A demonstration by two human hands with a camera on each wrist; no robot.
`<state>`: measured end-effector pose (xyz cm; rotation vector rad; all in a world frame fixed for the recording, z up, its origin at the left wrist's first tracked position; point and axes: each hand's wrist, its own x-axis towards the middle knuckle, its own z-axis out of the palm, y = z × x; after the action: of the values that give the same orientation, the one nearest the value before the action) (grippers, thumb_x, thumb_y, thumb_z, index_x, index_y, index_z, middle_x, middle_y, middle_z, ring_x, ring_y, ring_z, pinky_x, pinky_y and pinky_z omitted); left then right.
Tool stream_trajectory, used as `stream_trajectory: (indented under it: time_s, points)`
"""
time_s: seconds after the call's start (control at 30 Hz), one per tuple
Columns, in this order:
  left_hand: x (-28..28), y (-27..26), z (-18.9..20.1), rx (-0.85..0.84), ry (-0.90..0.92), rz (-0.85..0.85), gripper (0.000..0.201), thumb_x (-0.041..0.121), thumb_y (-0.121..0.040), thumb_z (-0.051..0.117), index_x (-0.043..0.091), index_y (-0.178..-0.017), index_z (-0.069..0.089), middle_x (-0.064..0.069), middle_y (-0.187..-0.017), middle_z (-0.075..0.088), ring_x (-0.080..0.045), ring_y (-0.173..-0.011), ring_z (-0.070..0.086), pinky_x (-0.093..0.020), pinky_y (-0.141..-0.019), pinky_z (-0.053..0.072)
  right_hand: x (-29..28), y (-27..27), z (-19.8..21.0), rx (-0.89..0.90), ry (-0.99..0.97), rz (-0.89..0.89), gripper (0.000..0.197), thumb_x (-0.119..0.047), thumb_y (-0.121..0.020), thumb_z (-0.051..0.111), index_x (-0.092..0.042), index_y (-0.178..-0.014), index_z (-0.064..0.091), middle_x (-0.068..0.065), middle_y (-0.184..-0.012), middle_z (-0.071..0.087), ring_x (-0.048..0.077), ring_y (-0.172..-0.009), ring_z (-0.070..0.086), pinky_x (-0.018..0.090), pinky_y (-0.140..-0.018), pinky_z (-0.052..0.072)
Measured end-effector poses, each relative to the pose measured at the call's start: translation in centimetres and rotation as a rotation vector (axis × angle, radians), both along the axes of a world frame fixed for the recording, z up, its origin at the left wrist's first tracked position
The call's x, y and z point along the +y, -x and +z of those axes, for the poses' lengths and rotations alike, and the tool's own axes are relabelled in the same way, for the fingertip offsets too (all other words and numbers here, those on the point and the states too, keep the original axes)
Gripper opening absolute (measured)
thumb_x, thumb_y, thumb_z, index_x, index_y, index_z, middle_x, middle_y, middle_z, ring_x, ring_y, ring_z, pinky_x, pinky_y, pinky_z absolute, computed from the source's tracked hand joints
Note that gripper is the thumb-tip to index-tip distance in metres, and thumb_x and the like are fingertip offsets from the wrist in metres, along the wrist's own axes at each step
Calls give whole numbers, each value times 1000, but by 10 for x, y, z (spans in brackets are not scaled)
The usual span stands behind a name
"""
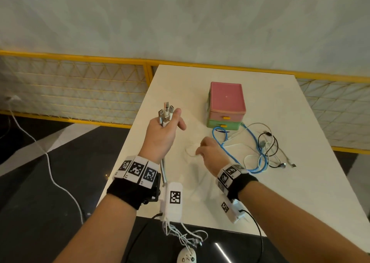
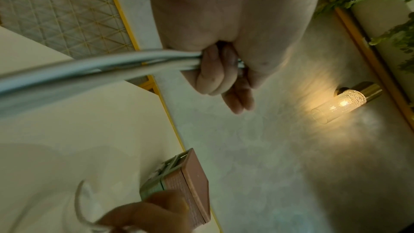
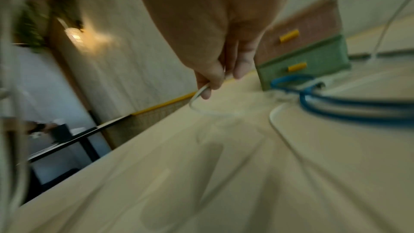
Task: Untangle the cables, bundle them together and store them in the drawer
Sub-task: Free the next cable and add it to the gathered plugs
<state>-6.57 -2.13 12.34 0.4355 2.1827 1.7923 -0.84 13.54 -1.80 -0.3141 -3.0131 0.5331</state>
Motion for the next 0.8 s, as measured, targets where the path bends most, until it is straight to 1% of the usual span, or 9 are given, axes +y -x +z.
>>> stream_trajectory:
  time_s: [0.07, 0.17, 0.3, 0.37, 0.43, 0.5, 0.6, 0.67, 0.8]
  points:
    - [3, -4, 2, 33, 29, -20, 42, 31, -102, 47, 3, -83, 71, 16, -35, 45, -4, -42, 42, -25, -64, 33, 4, -13, 25, 190, -151, 25, 21, -8, -77, 70, -26, -87, 73, 8, -99, 51, 30, -92, 50, 32, -72, 41]
    - [13, -12, 4, 47, 32, -64, 40, 32, -101, 48, 5, -91, 75, 14, -39, 49, -32, -61, 38, -23, -61, 31, 16, -31, 64, 271, -82, 55, 19, -6, -84, 63, -21, -94, 70, 8, -91, 59, 29, -80, 58, 29, -63, 41]
    - [29, -25, 5, 40, 43, -95, 36, 32, -101, 49, 10, -95, 77, 2, -46, 53, -10, -44, 46, -25, -53, 34, 25, -57, 104, 460, 316, -35, 20, 1, -84, 59, -10, -94, 73, -7, -90, 68, 12, -82, 64, 17, -76, 50]
    - [38, -34, 6, 34, 21, -139, 32, 32, -100, 50, 15, -97, 77, 2, -62, 66, -18, -61, 56, -30, -54, 38, 19, -68, 118, 509, 509, -93, 16, -1, -84, 62, -10, -91, 73, -18, -87, 64, 6, -82, 65, 13, -79, 50]
    - [45, -45, 9, 9, -2, -178, 29, 32, -100, 51, 20, -87, 74, 6, -61, 68, -20, -66, 53, -21, -52, 36, 13, -75, 126, 536, 712, -135, 17, 3, -83, 63, -13, -87, 67, -10, -81, 67, 7, -81, 69, 20, -81, 53]
    - [49, -56, 12, -27, -8, -239, 30, 32, -99, 52, 23, -74, 64, 9, -45, 60, -10, -40, 47, -15, -49, 33, 8, -81, 131, 540, 894, -154, 25, 5, -82, 64, -15, -91, 53, 4, -84, 68, 19, -82, 72, 33, -81, 56]
    - [51, -66, 11, -23, -95, -312, 19, 23, -96, 59, 7, -93, 69, 8, -62, 67, 7, -45, 55, -5, -48, 37, 3, -86, 137, 558, 961, -224, 40, 4, -79, 67, -24, -87, 39, 15, -89, 71, 26, -78, 72, 43, -76, 58]
    - [51, -67, 11, -2, -172, -282, 28, 20, -94, 62, -2, -109, 67, 0, -72, 70, 5, -48, 58, -5, -49, 40, 2, -88, 140, 566, 1008, -238, 36, 2, -80, 67, -18, -91, 39, 20, -85, 70, 23, -73, 71, 33, -69, 57]
    - [50, -66, 24, 23, -211, -226, 32, 26, -100, 51, 0, -91, 66, 14, -44, 49, -1, -35, 43, -13, -42, 38, 1, -89, 135, 335, 752, -68, 7, -14, -94, 55, -6, -95, 56, 0, -75, 67, 6, -65, 60, 18, -57, 48]
